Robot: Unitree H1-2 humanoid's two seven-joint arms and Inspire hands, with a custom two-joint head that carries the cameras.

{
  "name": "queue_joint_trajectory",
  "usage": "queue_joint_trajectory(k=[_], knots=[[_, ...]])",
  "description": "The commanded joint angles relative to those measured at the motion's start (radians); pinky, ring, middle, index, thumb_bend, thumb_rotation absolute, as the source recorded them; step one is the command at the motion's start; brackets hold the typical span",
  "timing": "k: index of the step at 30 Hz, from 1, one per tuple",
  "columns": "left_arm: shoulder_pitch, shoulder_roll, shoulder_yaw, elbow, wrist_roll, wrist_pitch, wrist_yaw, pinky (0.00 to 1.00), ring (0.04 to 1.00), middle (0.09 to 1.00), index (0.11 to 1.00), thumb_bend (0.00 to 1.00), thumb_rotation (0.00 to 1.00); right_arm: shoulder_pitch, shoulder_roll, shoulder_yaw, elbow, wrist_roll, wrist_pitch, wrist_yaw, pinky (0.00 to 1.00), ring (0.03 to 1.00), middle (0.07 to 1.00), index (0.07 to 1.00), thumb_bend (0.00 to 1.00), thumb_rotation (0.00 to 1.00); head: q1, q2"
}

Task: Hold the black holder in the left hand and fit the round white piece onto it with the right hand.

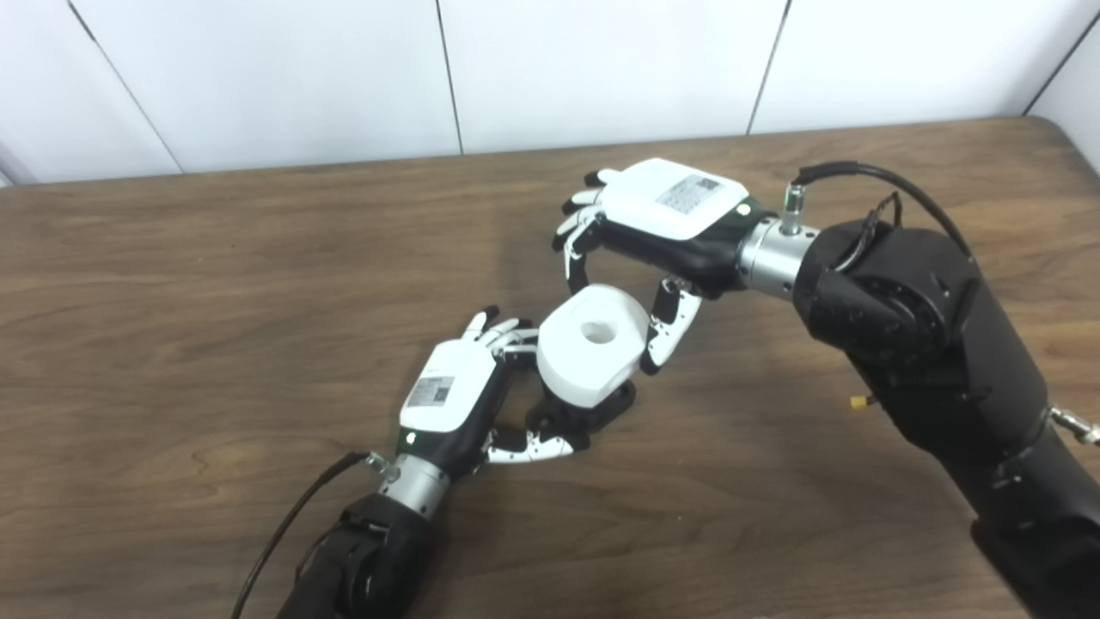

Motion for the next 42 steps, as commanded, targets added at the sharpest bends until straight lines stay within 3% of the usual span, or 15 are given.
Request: queue_joint_trajectory(k=[1, 21, 42], knots=[[0.001, -0.002, -0.025, 0.03, 0.026, 0.016, -0.056, 1.0, 0.886, 0.804, 0.487, 0.52, 0.05, -0.037, -0.008, -0.013, -0.016, 0.004, -0.021, -0.015, 1.0, 0.925, 0.82, 0.483, 0.53, 0.14, 0.001, 0.0], [-0.001, -0.006, -0.025, 0.018, 0.032, 0.029, -0.071, 1.0, 0.883, 0.804, 0.487, 0.52, 0.06, -0.019, 0.005, 0.008, -0.017, -0.001, -0.002, 0.011, 1.0, 0.932, 0.814, 0.485, 0.52, 0.14, 0.0, 0.01], [0.002, -0.008, -0.027, 0.002, 0.033, 0.047, -0.082, 1.0, 0.886, 0.809, 0.487, 0.52, 0.06, 0.003, 0.016, 0.023, 0.006, -0.022, -0.038, -0.005, 1.0, 0.927, 0.825, 0.485, 0.52, 0.14, -0.006, 0.007]])
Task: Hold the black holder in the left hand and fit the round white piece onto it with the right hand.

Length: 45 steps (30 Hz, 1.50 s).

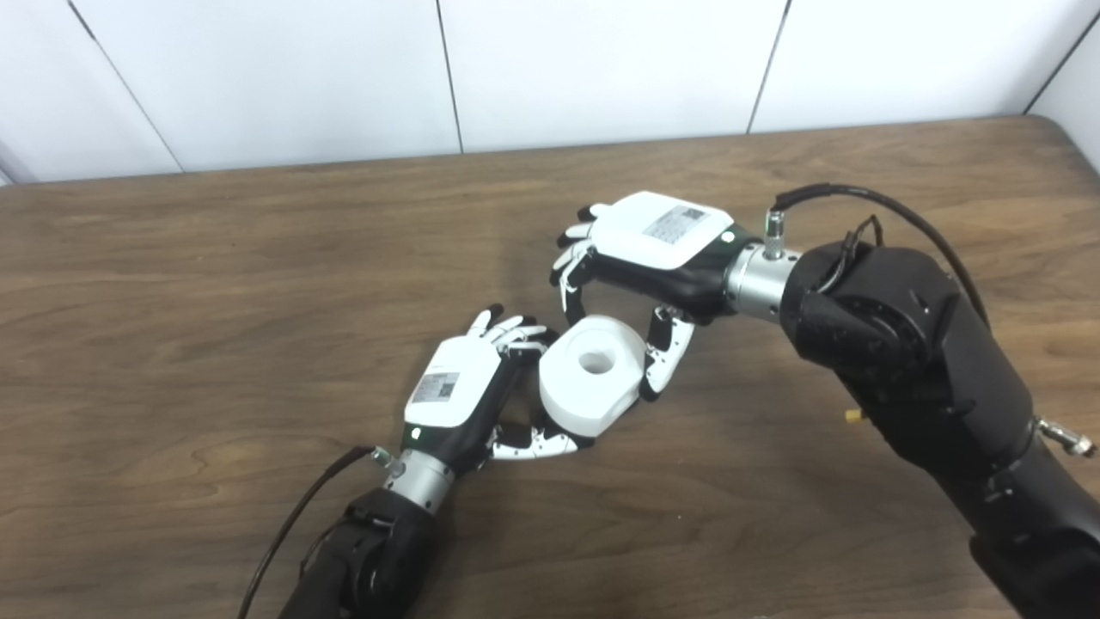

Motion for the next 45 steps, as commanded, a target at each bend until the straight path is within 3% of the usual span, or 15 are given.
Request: queue_joint_trajectory(k=[1, 16, 27, 28, 31, 37, 45], knots=[[0.008, 0.002, -0.025, 0.011, 0.034, 0.017, -0.056, 1.0, 0.885, 0.809, 0.487, 0.52, 0.06, -0.029, 0.007, -0.01, -0.01, -0.007, -0.012, -0.029, 1.0, 0.927, 0.826, 0.485, 0.52, 0.14, 0.002, 0.002], [0.006, 0.001, -0.029, 0.01, 0.037, 0.015, -0.051, 1.0, 0.881, 0.807, 0.487, 0.52, 0.06, -0.01, 0.026, -0.006, 0.005, -0.034, -0.046, -0.055, 1.0, 0.931, 0.833, 0.485, 0.52, 0.14, 0.003, 0.001], [0.01, -0.001, -0.027, 0.013, 0.032, 0.011, -0.044, 1.0, 0.885, 0.806, 0.487, 0.52, 0.06, -0.002, 0.015, 0.005, 0.002, -0.048, -0.068, -0.025, 1.0, 0.92, 0.825, 0.493, 0.52, 0.15, 0.002, -0.008], [0.009, -0.001, -0.027, 0.018, 0.032, 0.005, -0.037, 1.0, 0.882, 0.799, 0.487, 0.52, 0.05, 0.001, 0.013, 0.005, 0.002, -0.045, -0.065, -0.02, 1.0, 0.921, 0.829, 0.572, 0.76, 0.19, -0.003, -0.017], [0.009, 0.0, -0.028, 0.026, 0.033, -0.002, -0.029, 1.0, 0.88, 0.794, 0.486, 0.52, 0.05, 0.005, 0.008, 0.006, 0.001, -0.038, -0.06, -0.007, 1.0, 0.922, 0.836, 0.637, 0.94, 0.28, -0.003, -0.022], [0.009, 0.002, -0.028, 0.043, 0.033, -0.018, -0.008, 1.0, 0.874, 0.788, 0.486, 0.52, 0.05, -0.003, 0.003, 0.01, -0.005, -0.033, -0.05, 0.034, 1.0, 0.938, 0.872, 0.705, 1.0, 0.42, -0.007, -0.031], [0.01, 0.004, -0.031, 0.046, 0.038, -0.024, -0.004, 1.0, 0.875, 0.785, 0.486, 0.52, 0.05, -0.025, -0.001, 0.008, -0.025, -0.033, -0.04, 0.099, 1.0, 0.978, 0.923, 0.779, 1.0, 0.51, -0.007, -0.031]])
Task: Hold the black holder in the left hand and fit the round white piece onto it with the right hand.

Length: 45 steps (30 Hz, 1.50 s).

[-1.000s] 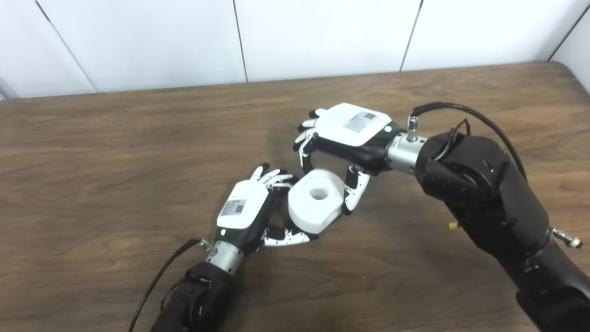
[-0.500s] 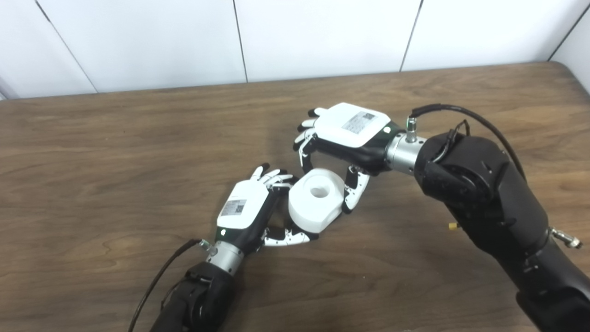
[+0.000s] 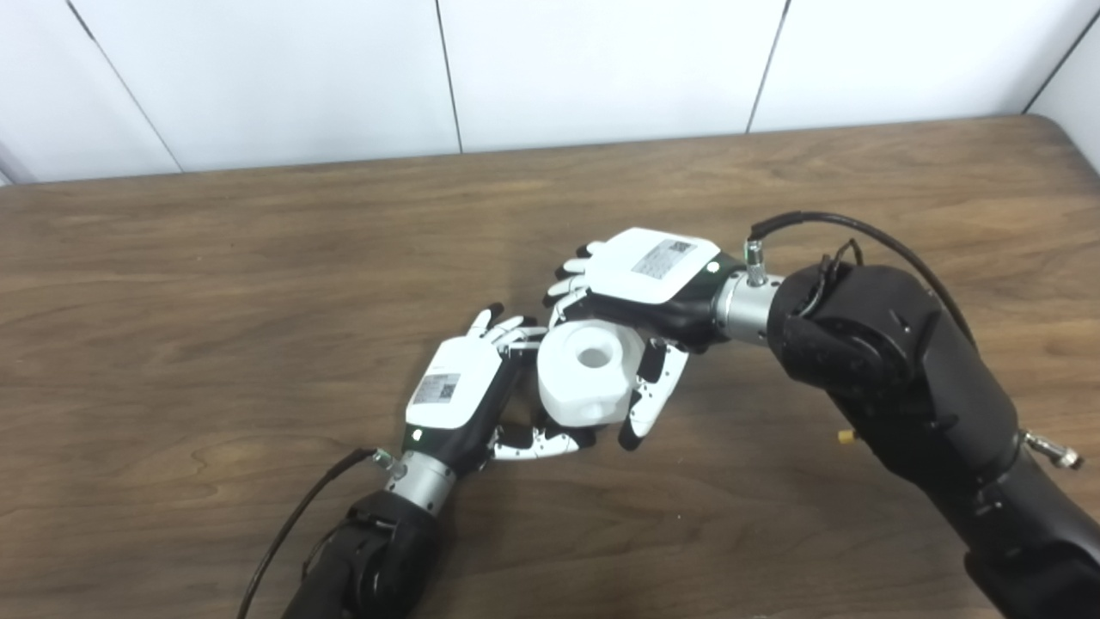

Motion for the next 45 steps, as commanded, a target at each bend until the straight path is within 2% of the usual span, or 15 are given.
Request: queue_joint_trajectory(k=[1, 5, 11, 22, 27, 36, 45], knots=[[0.009, 0.004, -0.024, 0.027, 0.035, 0.008, -0.042, 1.0, 0.876, 0.785, 0.486, 0.52, 0.05, -0.046, -0.015, -0.013, -0.035, 0.007, 0.007, 0.012, 1.0, 0.985, 0.93, 0.789, 1.0, 0.53, 0.001, 0.001], [0.008, 0.005, -0.025, 0.031, 0.034, 0.002, -0.036, 1.0, 0.874, 0.784, 0.486, 0.52, 0.05, -0.05, -0.015, -0.02, -0.048, 0.011, 0.021, 0.048, 1.0, 0.999, 0.948, 0.822, 1.0, 0.57, 0.001, -0.005], [0.006, 0.004, -0.024, 0.039, 0.035, -0.003, -0.029, 1.0, 0.869, 0.778, 0.486, 0.52, 0.05, -0.05, -0.017, -0.031, -0.048, 0.009, 0.029, 0.059, 1.0, 1.0, 0.965, 0.87, 1.0, 0.61, 0.0, -0.007], [0.003, 0.005, -0.026, 0.048, 0.033, 0.0, -0.033, 1.0, 0.872, 0.777, 0.486, 0.52, 0.05, -0.08, -0.015, -0.084, -0.072, 0.034, 0.066, 0.058, 1.0, 1.0, 0.996, 0.926, 1.0, 0.59, -0.003, -0.013], [0.0, 0.006, -0.026, 0.056, 0.031, -0.004, -0.029, 1.0, 0.873, 0.776, 0.486, 0.52, 0.06, -0.113, -0.028, -0.107, -0.082, 0.047, 0.087, 0.059, 1.0, 1.0, 1.0, 0.934, 1.0, 0.59, -0.005, -0.02], [0.003, 0.006, -0.023, 0.056, 0.026, -0.014, -0.019, 1.0, 0.833, 0.716, 0.486, 0.52, 0.05, -0.148, -0.06, -0.134, -0.111, 0.075, 0.101, 0.061, 1.0, 1.0, 1.0, 0.941, 1.0, 0.63, -0.004, -0.015], [0.005, 0.003, -0.021, 0.055, 0.028, -0.011, -0.018, 1.0, 0.808, 0.694, 0.486, 0.52, 0.05, -0.139, -0.076, -0.13, -0.117, 0.099, 0.119, 0.046, 1.0, 1.0, 1.0, 0.933, 1.0, 0.62, -0.003, -0.013]])
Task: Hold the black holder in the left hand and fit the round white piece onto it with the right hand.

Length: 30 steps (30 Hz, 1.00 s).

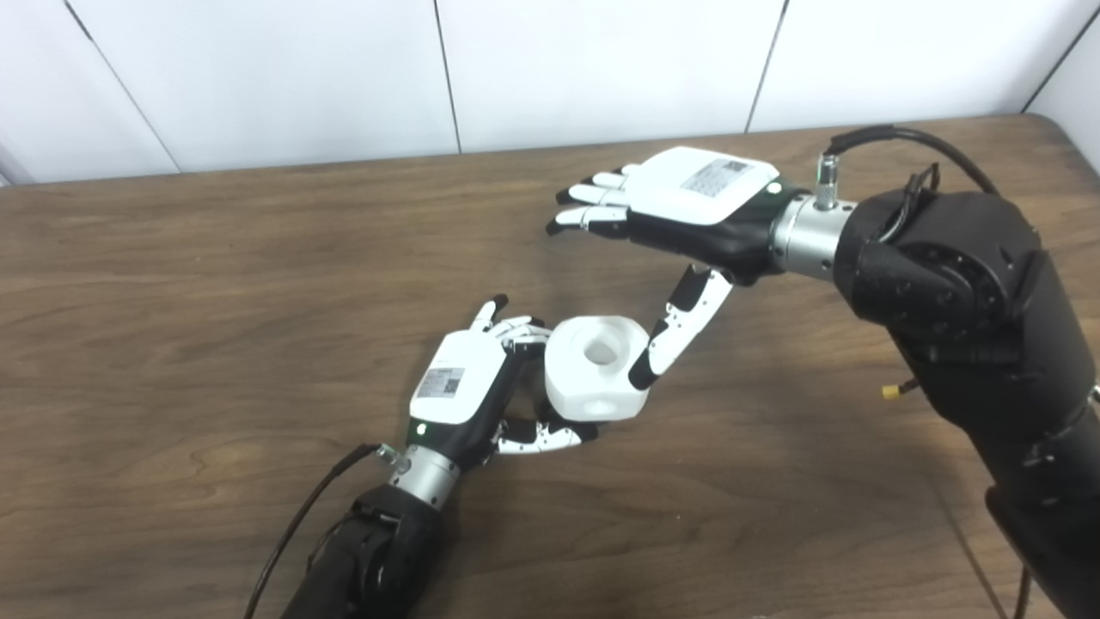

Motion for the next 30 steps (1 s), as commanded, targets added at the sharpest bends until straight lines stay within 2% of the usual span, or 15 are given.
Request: queue_joint_trajectory(k=[1, 13, 14, 15, 16, 24, 30], knots=[[0.02, 0.007, -0.019, 0.032, 0.015, 0.006, -0.043, 1.0, 0.807, 0.694, 0.486, 0.52, 0.05, -0.031, -0.013, -0.014, -0.025, 0.004, -0.002, -0.028, 1.0, 1.0, 1.0, 0.931, 1.0, 0.62, 0.001, 0.001], [0.017, 0.003, -0.023, 0.021, 0.041, 0.036, -0.076, 1.0, 0.796, 0.713, 0.494, 0.52, 0.08, -0.027, -0.013, 0.003, -0.009, -0.009, -0.013, -0.036, 1.0, 1.0, 1.0, 0.925, 1.0, 0.64, 0.004, 0.004], [0.017, 0.003, -0.023, 0.018, 0.041, 0.043, -0.085, 1.0, 0.797, 0.715, 0.555, 0.71, 0.15, -0.028, -0.013, 0.004, -0.008, -0.009, -0.014, -0.037, 1.0, 1.0, 1.0, 0.926, 1.0, 0.64, 0.004, 0.004], [0.017, 0.003, -0.023, 0.014, 0.041, 0.053, -0.1, 1.0, 0.805, 0.725, 0.604, 0.83, 0.2, -0.028, -0.012, 0.005, -0.006, -0.01, -0.016, -0.037, 1.0, 1.0, 1.0, 0.926, 1.0, 0.64, 0.004, 0.004], [0.016, 0.004, -0.024, 0.01, 0.042, 0.062, -0.113, 1.0, 0.814, 0.737, 0.629, 0.86, 0.23, -0.028, -0.011, 0.007, -0.003, -0.011, -0.017, -0.038, 1.0, 1.0, 1.0, 0.926, 1.0, 0.65, 0.004, 0.004], [0.015, 0.011, -0.025, -0.008, 0.053, 0.092, -0.167, 1.0, 0.904, 0.865, 0.761, 0.94, 0.34, -0.025, -0.008, 0.01, -0.002, -0.011, -0.001, -0.032, 1.0, 1.0, 1.0, 0.926, 1.0, 0.63, 0.008, 0.007], [0.007, 0.02, -0.036, -0.027, 0.08, 0.122, -0.254, 1.0, 0.958, 0.918, 0.833, 0.99, 0.39, -0.024, -0.012, 0.004, 0.001, -0.008, 0.003, -0.034, 1.0, 1.0, 1.0, 0.929, 1.0, 0.62, 0.008, 0.007]])
